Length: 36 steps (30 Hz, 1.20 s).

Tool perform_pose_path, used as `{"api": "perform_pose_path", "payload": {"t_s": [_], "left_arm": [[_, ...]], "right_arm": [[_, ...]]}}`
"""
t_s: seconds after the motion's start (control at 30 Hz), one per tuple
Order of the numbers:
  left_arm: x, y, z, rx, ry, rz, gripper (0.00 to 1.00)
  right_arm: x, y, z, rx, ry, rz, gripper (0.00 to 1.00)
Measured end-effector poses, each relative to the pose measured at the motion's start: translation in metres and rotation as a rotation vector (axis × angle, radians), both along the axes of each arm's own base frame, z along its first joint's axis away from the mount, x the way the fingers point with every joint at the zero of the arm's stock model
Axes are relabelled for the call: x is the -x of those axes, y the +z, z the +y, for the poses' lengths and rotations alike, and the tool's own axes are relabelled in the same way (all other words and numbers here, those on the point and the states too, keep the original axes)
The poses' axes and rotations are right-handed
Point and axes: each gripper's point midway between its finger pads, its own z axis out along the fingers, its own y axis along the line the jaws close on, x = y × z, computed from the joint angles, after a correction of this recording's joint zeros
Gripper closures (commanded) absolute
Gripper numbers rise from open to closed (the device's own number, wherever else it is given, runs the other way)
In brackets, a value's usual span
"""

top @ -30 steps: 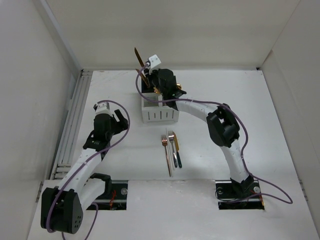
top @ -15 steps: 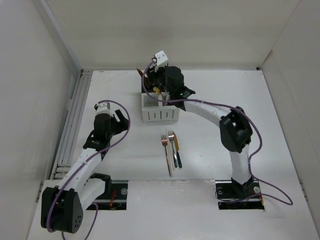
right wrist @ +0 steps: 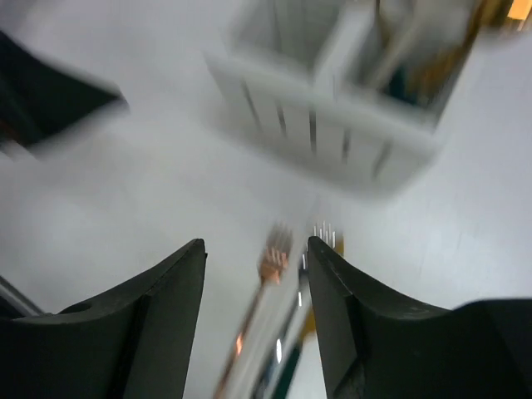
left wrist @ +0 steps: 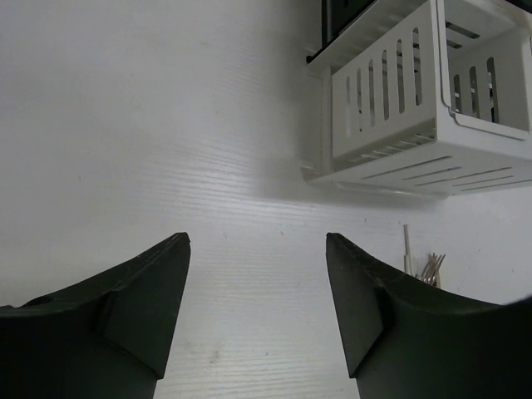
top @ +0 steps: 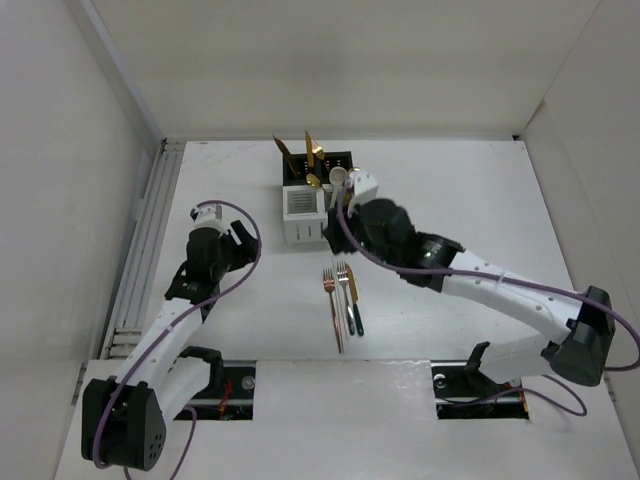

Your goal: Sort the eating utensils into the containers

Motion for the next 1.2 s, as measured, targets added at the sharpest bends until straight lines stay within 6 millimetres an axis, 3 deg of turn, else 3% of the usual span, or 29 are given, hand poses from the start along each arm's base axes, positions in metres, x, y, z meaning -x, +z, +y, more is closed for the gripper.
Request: {"api": "perform_pose_path", "payload": {"t_s": [0.13, 0.17, 0.23, 0.3, 0.43, 0.53, 0.77, 1.2], "left_arm": [[0.005, -0.004, -0.010, 0.014, -0.036, 0.022, 0.45], [0.009, -0.006, -0.015, 0.018, -0.053, 0.037, 0.46], [0.015, -0.007, -0.028, 0.025, -0.101, 0.061, 0.47], [0.022, -0.004, -0.046, 0.028, -0.165, 0.078, 0.47], [0.031, 0.010, -0.084, 0.011, -0.311, 0.059, 0.47], [0.034, 0.003, -0.099, -0.041, -0.378, 0.084, 0.49], [0.060, -0.032, -0.112, -0.153, -0.490, 0.208, 0.50], [0.064, -0.034, -0.113, -0.168, -0.501, 0.217, 0.47]], "right_arm": [[0.054, -0.145, -0.036, 0.246, -0.073, 0.346, 0.48], [0.068, -0.169, -0.047, 0.296, -0.092, 0.414, 0.48], [0.088, -0.199, -0.065, 0.351, -0.138, 0.511, 0.49], [0.098, -0.210, -0.074, 0.356, -0.178, 0.561, 0.51], [0.105, -0.216, -0.073, 0.312, -0.214, 0.600, 0.55], [0.106, -0.219, -0.070, 0.292, -0.227, 0.616, 0.59], [0.106, -0.243, -0.067, 0.324, -0.258, 0.661, 0.61], [0.104, -0.269, -0.061, 0.368, -0.261, 0.683, 0.65]]}}
